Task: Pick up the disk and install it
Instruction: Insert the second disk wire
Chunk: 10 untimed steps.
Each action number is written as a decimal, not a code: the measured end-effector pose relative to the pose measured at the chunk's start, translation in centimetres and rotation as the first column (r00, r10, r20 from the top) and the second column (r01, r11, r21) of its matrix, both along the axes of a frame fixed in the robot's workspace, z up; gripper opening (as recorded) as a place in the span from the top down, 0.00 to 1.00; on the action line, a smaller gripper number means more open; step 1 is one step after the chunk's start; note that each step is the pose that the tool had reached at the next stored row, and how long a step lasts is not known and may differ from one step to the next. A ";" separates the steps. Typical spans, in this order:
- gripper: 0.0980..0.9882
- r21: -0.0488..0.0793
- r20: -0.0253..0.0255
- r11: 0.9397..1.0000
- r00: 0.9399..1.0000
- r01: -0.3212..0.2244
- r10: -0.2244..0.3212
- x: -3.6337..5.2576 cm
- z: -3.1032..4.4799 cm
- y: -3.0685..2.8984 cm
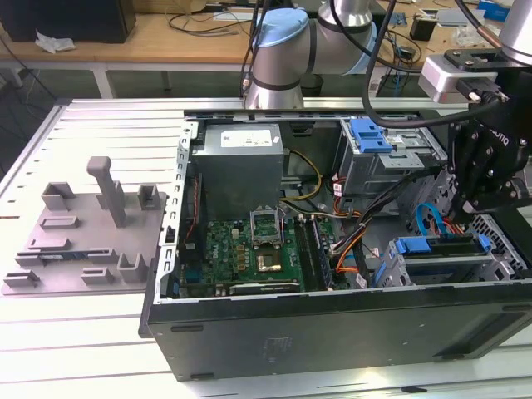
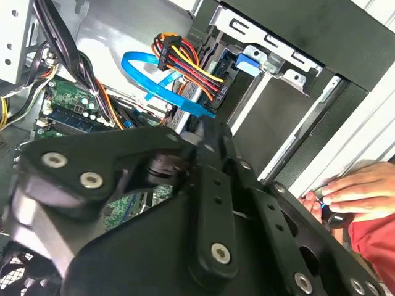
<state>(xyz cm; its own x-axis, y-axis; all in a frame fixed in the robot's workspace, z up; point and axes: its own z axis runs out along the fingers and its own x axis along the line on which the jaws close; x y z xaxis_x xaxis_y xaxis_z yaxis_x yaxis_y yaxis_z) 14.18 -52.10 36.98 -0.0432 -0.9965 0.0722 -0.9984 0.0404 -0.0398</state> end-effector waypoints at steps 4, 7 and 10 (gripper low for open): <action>0.99 0.000 0.000 1.000 1.000 0.000 0.000 0.00 0.00 0.01; 0.99 0.000 0.000 1.000 1.000 0.000 0.000 0.00 0.00 0.01; 0.99 0.000 0.000 1.000 1.000 0.000 0.000 0.00 0.00 0.04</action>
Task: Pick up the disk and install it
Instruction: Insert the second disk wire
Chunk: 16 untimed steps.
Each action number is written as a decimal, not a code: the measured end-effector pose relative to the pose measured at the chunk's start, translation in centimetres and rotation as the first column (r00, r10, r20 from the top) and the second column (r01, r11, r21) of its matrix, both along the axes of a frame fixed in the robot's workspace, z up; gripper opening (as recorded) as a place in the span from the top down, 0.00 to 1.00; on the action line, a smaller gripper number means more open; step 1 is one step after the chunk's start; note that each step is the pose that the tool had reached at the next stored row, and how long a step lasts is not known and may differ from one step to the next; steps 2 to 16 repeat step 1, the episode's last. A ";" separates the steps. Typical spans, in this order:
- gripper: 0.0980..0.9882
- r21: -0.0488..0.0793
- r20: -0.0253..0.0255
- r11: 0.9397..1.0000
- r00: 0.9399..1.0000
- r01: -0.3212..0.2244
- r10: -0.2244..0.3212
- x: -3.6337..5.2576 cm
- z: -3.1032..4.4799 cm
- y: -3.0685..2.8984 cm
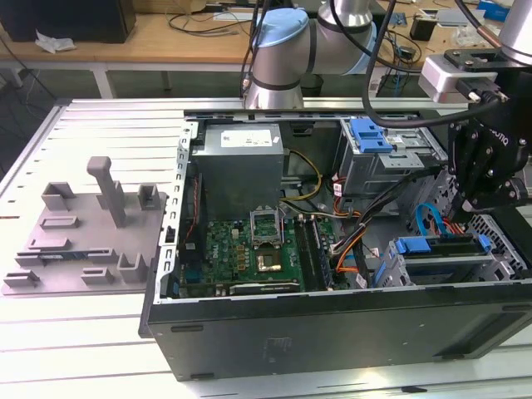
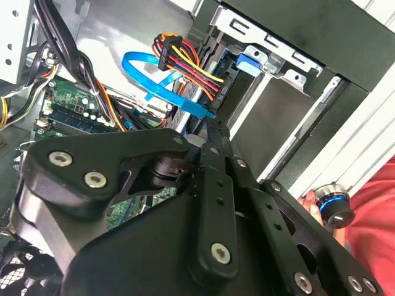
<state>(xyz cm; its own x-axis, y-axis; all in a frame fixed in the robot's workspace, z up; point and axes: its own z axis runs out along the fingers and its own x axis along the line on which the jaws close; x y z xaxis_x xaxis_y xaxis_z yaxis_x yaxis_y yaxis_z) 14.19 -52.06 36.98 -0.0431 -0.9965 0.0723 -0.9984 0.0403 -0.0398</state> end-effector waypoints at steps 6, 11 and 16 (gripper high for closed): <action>0.99 0.000 0.000 1.000 1.000 0.000 0.000 0.00 0.00 0.00; 0.99 0.000 0.000 1.000 1.000 0.000 0.000 0.00 0.00 0.00; 0.99 0.000 0.000 1.000 1.000 0.000 0.000 0.00 0.00 0.00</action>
